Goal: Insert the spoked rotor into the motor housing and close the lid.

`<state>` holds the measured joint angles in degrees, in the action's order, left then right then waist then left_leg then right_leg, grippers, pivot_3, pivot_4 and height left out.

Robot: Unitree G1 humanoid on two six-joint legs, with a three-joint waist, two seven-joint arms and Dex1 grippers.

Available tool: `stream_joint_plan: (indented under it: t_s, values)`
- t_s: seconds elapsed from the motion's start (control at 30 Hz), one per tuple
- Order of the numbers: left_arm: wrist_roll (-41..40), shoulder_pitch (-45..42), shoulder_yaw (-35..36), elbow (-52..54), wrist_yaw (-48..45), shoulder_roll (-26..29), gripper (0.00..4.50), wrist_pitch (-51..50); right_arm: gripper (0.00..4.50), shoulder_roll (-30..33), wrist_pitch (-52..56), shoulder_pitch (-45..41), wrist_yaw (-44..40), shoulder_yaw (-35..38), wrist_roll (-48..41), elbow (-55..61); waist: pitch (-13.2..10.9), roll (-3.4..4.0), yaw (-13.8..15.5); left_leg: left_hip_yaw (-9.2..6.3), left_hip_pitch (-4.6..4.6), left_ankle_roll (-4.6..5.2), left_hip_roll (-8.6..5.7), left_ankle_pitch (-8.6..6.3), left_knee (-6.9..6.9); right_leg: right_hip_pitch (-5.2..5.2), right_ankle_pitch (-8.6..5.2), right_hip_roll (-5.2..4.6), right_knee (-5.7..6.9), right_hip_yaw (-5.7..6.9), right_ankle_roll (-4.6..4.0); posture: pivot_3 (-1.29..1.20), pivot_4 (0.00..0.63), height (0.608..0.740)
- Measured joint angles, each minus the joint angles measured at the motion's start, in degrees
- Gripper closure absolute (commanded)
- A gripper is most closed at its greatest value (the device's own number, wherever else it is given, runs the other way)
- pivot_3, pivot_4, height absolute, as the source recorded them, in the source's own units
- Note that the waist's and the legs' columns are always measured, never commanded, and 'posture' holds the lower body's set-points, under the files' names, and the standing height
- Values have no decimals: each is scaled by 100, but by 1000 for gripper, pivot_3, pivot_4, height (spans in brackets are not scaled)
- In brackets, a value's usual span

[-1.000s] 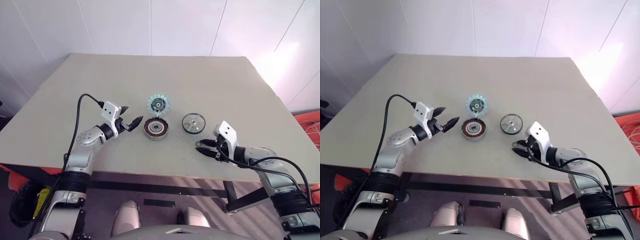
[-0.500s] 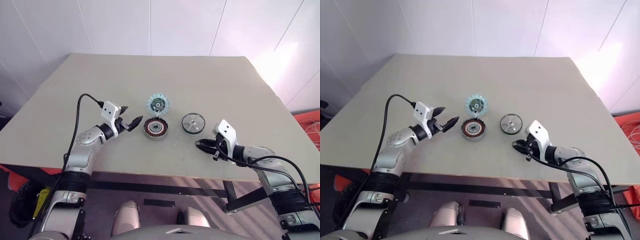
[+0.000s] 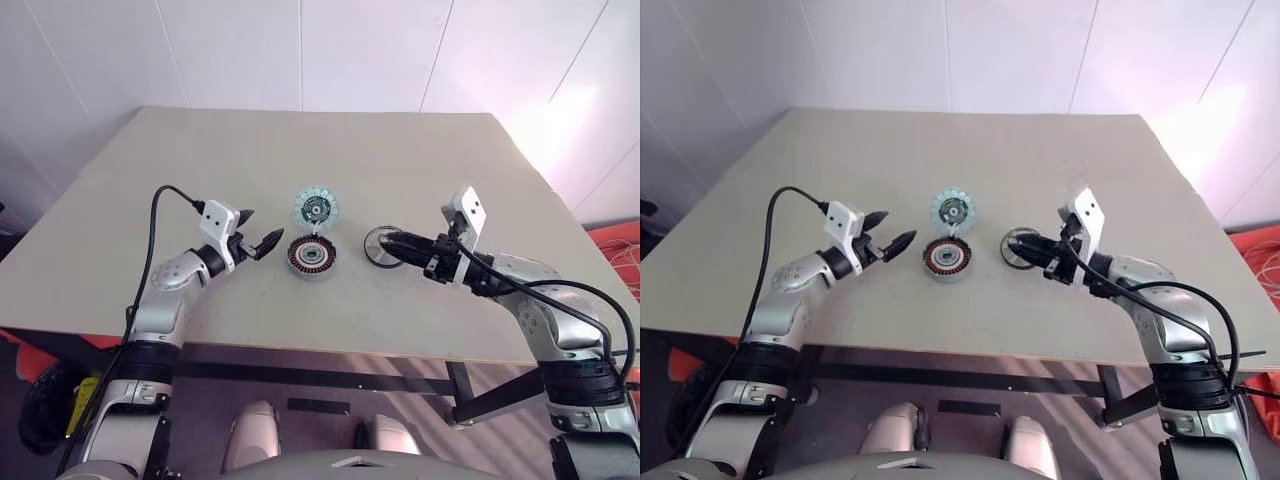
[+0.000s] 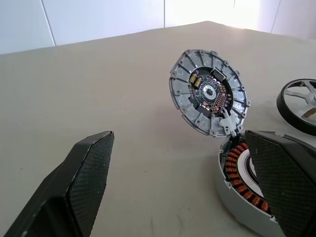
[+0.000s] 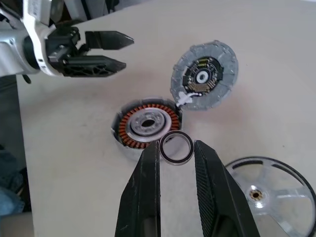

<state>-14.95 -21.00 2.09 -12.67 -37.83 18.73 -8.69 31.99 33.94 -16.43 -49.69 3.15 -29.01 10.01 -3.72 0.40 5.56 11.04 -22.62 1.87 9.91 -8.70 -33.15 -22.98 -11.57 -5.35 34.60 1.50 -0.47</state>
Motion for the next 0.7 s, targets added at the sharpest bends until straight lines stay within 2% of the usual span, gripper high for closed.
stream_joint_plan:
  t_s: [0.13, 0.37, 0.7]
  values:
    - [1, -37, 28, -51, -24, 104, 0, 6, 3842, -227, -19, -529, 190, -403, 276, -143, 0, -1, -26, 1, 2, -7, 4, 4, 2, -8, 0, 2, 6, 0, 0, 0, 0, 740]
    - [3, -57, 62, -70, -26, 141, 0, 15, 3842, -859, -406, -946, 260, -1365, 1072, -1362, 0, -3, -12, 1, -8, -10, -1, 5, 6, -15, 1, 0, 6, -2, -1, 0, 0, 740]
    - [3, 65, 101, 14, 43, 210, 0, 14, 3842, -1553, -784, -1400, 216, -1807, 1638, -2351, 0, -3, -21, 1, -12, -11, 1, 4, 13, -22, 3, 2, 10, -2, -5, 0, 0, 740]
